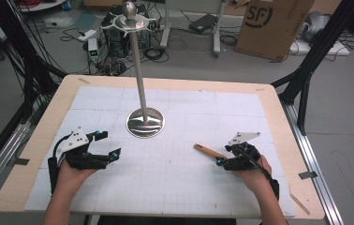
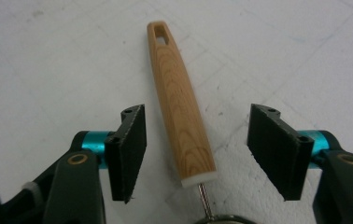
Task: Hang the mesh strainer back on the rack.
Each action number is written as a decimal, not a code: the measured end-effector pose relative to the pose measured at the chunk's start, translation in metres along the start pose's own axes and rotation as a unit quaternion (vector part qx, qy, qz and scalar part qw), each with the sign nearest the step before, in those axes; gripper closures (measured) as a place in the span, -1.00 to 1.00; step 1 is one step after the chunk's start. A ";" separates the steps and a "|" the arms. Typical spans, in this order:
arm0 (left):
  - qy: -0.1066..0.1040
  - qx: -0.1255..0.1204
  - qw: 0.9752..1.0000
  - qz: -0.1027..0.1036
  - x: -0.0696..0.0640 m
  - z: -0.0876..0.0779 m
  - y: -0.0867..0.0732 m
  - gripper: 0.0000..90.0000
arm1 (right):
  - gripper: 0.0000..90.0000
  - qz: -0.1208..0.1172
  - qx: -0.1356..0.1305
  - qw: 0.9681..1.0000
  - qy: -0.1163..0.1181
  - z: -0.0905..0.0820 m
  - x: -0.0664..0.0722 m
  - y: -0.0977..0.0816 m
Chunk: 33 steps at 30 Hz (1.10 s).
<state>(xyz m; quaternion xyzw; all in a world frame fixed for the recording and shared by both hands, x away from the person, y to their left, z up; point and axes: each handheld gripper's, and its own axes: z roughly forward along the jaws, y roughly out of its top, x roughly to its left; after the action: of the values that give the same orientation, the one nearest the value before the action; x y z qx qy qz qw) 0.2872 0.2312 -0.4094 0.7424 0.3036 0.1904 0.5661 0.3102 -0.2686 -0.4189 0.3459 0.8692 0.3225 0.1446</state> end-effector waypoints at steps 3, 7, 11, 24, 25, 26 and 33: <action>0.001 0.000 1.000 0.000 0.000 0.001 0.000 -0.64 | -0.02 0.000 0.007 1.000 0.011 0.001 0.000 0.000; 0.001 0.002 1.000 0.001 0.000 0.001 0.000 -0.64 | 0.07 -0.009 0.031 0.999 0.012 0.005 0.001 -0.001; 0.000 0.000 1.000 0.000 0.000 0.001 0.000 -0.64 | 0.21 -0.006 0.048 0.999 0.014 0.008 0.000 -0.004; 0.001 0.000 1.000 0.001 0.000 0.000 0.000 -0.64 | 0.48 0.011 0.050 0.999 0.006 0.008 0.000 -0.002; 0.001 0.000 1.000 0.000 0.000 0.000 0.000 -0.64 | 0.48 0.013 0.051 0.999 0.007 0.008 0.000 -0.002; 0.001 0.000 1.000 0.000 0.000 0.000 0.000 -0.64 | 0.48 0.016 0.052 0.999 0.008 0.008 0.000 -0.002; 0.001 0.000 1.000 0.000 0.000 0.000 0.000 -0.64 | 0.37 0.007 0.061 0.998 0.006 0.008 0.000 -0.002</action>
<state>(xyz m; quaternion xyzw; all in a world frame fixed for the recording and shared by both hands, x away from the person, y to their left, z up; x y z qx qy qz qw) 0.2872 0.2312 -0.4095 0.7423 0.3041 0.1909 0.5657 0.3131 -0.2663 -0.4258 0.3578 0.8858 0.2720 0.1154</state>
